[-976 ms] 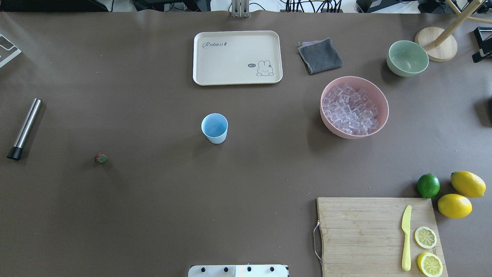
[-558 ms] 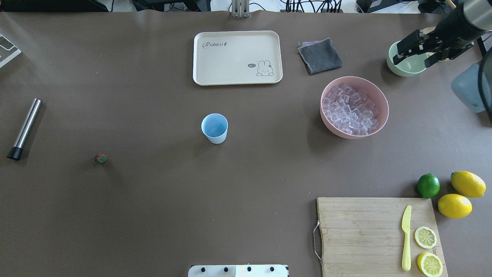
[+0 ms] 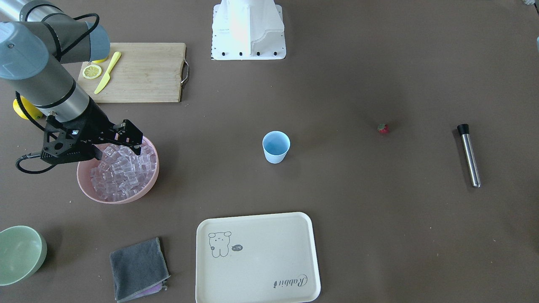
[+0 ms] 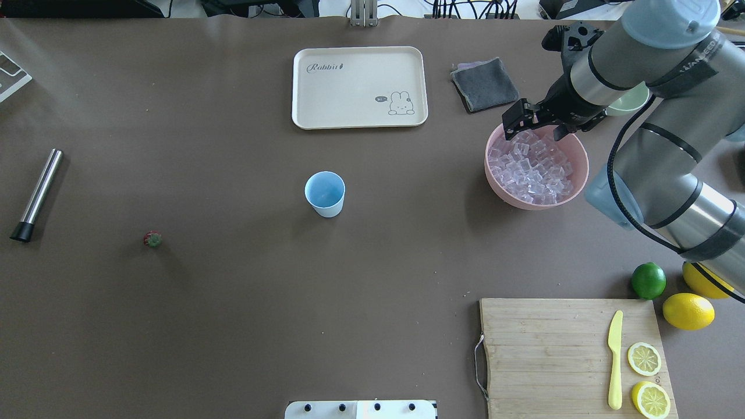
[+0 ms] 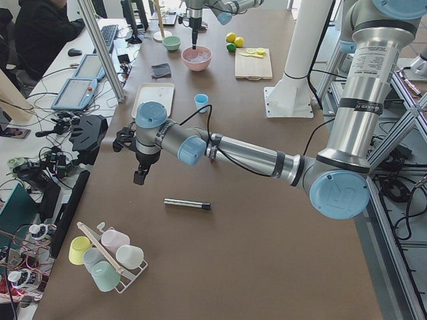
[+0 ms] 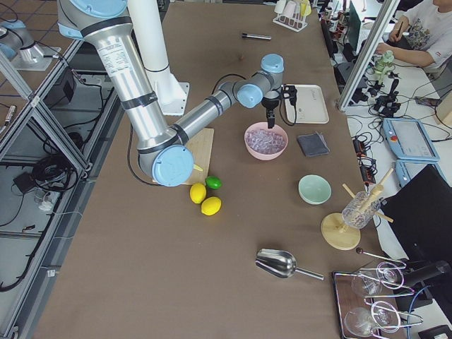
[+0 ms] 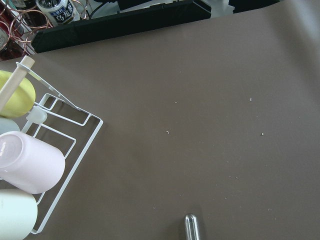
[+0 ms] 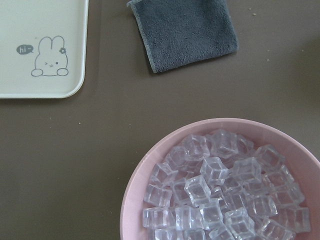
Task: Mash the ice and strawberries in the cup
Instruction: 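Move the right gripper over the pink bowl of ice cubes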
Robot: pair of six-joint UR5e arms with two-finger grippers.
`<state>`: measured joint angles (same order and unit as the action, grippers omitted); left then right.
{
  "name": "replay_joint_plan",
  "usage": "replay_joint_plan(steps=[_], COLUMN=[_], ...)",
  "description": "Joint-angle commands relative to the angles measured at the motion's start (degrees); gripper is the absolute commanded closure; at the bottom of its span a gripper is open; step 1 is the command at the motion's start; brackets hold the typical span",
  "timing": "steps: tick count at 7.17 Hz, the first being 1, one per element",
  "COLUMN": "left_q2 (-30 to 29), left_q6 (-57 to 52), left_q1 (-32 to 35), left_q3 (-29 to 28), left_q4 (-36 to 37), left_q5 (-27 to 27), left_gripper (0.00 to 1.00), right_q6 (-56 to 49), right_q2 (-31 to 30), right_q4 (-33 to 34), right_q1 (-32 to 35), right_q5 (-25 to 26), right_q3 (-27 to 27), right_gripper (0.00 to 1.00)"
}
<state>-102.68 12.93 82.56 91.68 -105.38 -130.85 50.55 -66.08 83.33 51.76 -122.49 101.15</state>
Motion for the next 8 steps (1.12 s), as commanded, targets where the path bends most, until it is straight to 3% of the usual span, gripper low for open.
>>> replay_joint_plan(steps=[1, 8], left_q2=[-4.26, -5.07], left_q6=[-0.18, -0.01], left_q1=[-0.65, -0.74], left_q3=[-5.26, -5.46], left_q4=[0.09, 0.0], left_q5=[0.25, 0.16], left_gripper=[0.03, 0.03], right_q6=[0.07, -2.39], right_q2=[0.07, -2.11], right_q4=[-0.89, -1.41], right_q1=[-3.15, -4.3], right_q5=[3.9, 5.68], right_q3=[-2.17, -4.03], right_gripper=[0.01, 0.01])
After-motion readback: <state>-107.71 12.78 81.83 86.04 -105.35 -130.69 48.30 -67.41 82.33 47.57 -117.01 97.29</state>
